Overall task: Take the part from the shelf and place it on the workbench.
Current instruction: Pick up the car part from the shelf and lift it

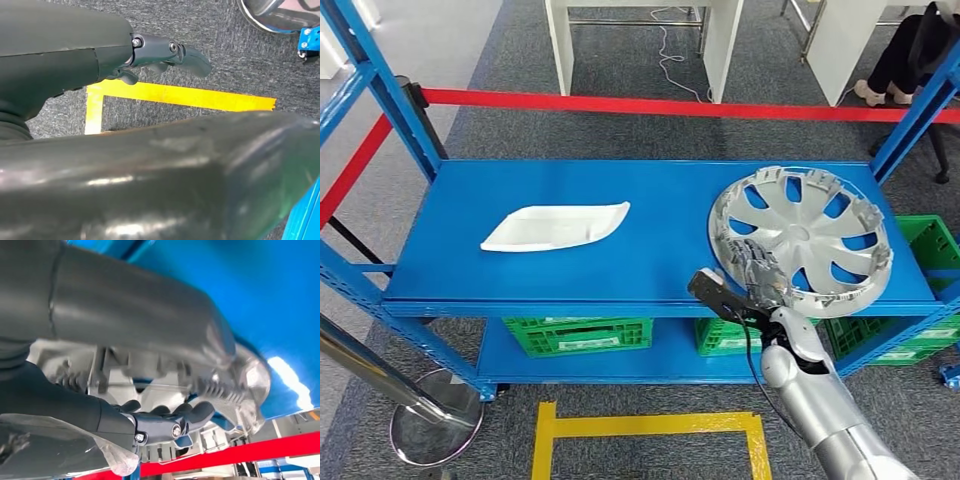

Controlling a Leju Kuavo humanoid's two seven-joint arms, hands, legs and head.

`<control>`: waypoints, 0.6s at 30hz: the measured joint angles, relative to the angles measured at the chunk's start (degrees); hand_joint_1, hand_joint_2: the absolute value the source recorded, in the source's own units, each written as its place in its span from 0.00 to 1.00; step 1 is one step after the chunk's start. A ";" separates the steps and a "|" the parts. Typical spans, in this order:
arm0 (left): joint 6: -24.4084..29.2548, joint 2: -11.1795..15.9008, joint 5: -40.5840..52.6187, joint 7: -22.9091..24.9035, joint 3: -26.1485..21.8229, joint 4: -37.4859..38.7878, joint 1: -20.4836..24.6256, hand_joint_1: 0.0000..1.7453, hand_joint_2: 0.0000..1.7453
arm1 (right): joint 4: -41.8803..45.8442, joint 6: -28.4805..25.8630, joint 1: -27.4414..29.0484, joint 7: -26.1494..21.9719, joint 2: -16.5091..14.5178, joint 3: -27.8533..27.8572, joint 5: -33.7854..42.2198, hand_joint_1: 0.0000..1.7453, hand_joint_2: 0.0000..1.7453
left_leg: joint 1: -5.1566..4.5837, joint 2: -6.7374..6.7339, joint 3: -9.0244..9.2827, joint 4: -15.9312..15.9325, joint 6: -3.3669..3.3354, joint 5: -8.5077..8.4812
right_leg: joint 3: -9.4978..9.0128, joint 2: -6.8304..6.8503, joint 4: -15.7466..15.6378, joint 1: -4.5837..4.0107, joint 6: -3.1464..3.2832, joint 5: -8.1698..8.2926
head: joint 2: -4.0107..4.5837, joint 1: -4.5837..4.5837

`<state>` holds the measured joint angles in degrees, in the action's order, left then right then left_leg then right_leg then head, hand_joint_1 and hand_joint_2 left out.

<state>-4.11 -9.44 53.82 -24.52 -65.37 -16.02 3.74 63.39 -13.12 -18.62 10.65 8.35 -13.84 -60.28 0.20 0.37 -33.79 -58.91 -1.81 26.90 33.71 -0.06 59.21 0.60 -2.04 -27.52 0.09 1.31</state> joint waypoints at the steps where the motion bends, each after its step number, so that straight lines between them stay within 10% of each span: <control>1: 0.00 0.01 0.04 0.00 0.00 0.00 -0.01 0.00 0.00 | 0.00 -0.01 -0.14 0.07 0.00 0.01 -0.21 0.00 1.00 | -0.09 -0.01 -0.11 -0.04 0.25 -0.05 | -0.59 -0.05 -1.06 -0.07 0.10 -0.09 | 0.00 -0.02; 5: -0.23 0.06 0.20 -0.22 0.00 0.00 0.05 0.00 0.00 | 0.07 -0.69 -0.35 2.05 0.00 -0.08 -4.10 0.00 1.00 | -0.02 -0.05 -0.66 -1.47 1.32 1.05 | -1.12 0.00 -1.71 0.13 1.01 0.09 | 0.00 -0.17; 10: -0.66 -0.20 0.08 -0.50 0.00 0.10 0.54 0.00 0.00 | 1.69 -0.73 -0.66 6.28 0.18 -0.28 -12.55 0.00 1.00 | 0.42 -0.10 -7.11 -16.05 2.33 7.23 | -1.31 0.28 -1.82 0.25 1.65 0.07 | 0.00 -0.36; 14: -0.49 -0.26 0.01 -0.50 0.01 0.16 0.82 0.00 0.00 | 3.21 -0.51 -0.79 7.36 0.22 -0.39 -15.25 0.00 1.00 | 0.47 -0.11 -2.33 -5.33 1.99 0.50 | -1.61 0.08 -1.62 0.15 1.33 -0.20 | 0.00 -0.39; 18: -0.44 -0.57 -0.07 -0.38 0.01 0.24 0.97 0.00 0.00 | 4.76 0.61 -1.12 8.39 0.51 -0.66 -19.24 0.00 1.00 | 0.21 -0.09 -0.58 -0.48 1.13 -0.07 | -1.05 0.03 -1.53 -0.03 0.20 -0.14 | 0.00 -0.32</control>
<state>-4.55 -10.01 53.76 -24.91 -65.36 -15.78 4.72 68.15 -12.51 -19.74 19.04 8.86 -14.50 -79.52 0.41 0.28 -34.37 -59.40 -0.68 26.82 32.66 -0.03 57.68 0.57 -1.84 -27.66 0.09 1.00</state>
